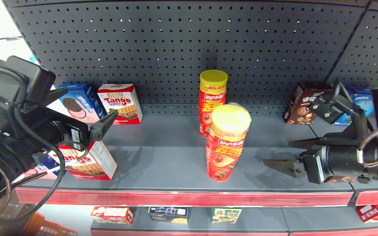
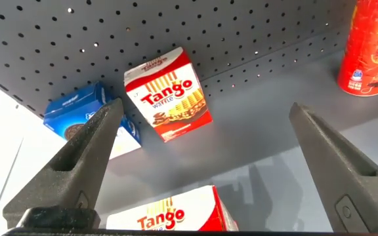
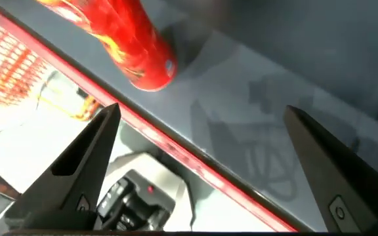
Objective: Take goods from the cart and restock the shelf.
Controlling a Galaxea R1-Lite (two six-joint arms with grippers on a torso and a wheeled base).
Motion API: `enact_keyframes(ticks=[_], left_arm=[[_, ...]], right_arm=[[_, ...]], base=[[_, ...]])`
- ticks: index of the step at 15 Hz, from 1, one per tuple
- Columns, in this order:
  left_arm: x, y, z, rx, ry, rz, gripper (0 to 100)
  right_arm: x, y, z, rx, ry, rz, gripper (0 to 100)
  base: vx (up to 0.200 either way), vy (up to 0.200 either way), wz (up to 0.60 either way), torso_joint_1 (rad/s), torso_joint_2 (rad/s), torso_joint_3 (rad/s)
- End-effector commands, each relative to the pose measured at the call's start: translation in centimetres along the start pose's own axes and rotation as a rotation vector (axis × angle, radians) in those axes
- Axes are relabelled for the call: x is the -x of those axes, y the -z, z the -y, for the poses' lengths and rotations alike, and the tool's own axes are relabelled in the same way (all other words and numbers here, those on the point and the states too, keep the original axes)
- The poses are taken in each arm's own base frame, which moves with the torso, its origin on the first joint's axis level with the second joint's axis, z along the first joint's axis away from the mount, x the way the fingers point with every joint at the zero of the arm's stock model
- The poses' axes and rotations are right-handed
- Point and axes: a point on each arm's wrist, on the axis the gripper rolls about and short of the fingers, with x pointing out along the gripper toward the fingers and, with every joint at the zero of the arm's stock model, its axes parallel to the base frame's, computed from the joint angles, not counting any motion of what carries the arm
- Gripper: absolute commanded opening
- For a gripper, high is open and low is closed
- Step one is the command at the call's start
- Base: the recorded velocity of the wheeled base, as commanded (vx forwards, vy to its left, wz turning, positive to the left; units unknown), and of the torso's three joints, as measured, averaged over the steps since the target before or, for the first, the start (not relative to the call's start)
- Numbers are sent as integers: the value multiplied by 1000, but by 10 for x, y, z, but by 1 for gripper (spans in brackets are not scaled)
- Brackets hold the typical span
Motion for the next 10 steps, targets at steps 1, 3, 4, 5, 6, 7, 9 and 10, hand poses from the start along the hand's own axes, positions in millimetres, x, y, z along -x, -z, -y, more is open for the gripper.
enact_keyframes(ticks=[1,3,4,5,6,7,9,10], left_arm=[[-1,-2,0,1,-2,6,100],[-1,-3,-1,2,-6,12,100],[-1,-3,-1,5,-9,21,100],[-1,-3,-1,5,-10,20,100],[-1,-3,-1,5,-10,20,100],[-1,-3,-2,5,-12,20,100],[-1,-1,-6,4,-30,15,100],[-1,-1,-7,3,-36,13,100]], right_arm=[[-21,3,1,-2,19,-51,100],[-33,1,3,-4,21,-68,100],[-38,-1,3,-4,21,-71,100],[-44,-4,3,-3,19,-71,100],[-51,-8,3,-2,23,-70,100],[-55,-11,3,-1,21,-69,100],[-63,-16,1,4,12,-65,100],[-66,-18,0,6,10,-64,100]], base=[[0,0,0,0,0,0],[0,0,0,0,0,0],[0,0,0,0,0,0],[0,0,0,0,0,0],[0,0,0,0,0,0],[0,0,0,0,0,0],[0,0,0,0,0,0],[0,0,0,0,0,0]])
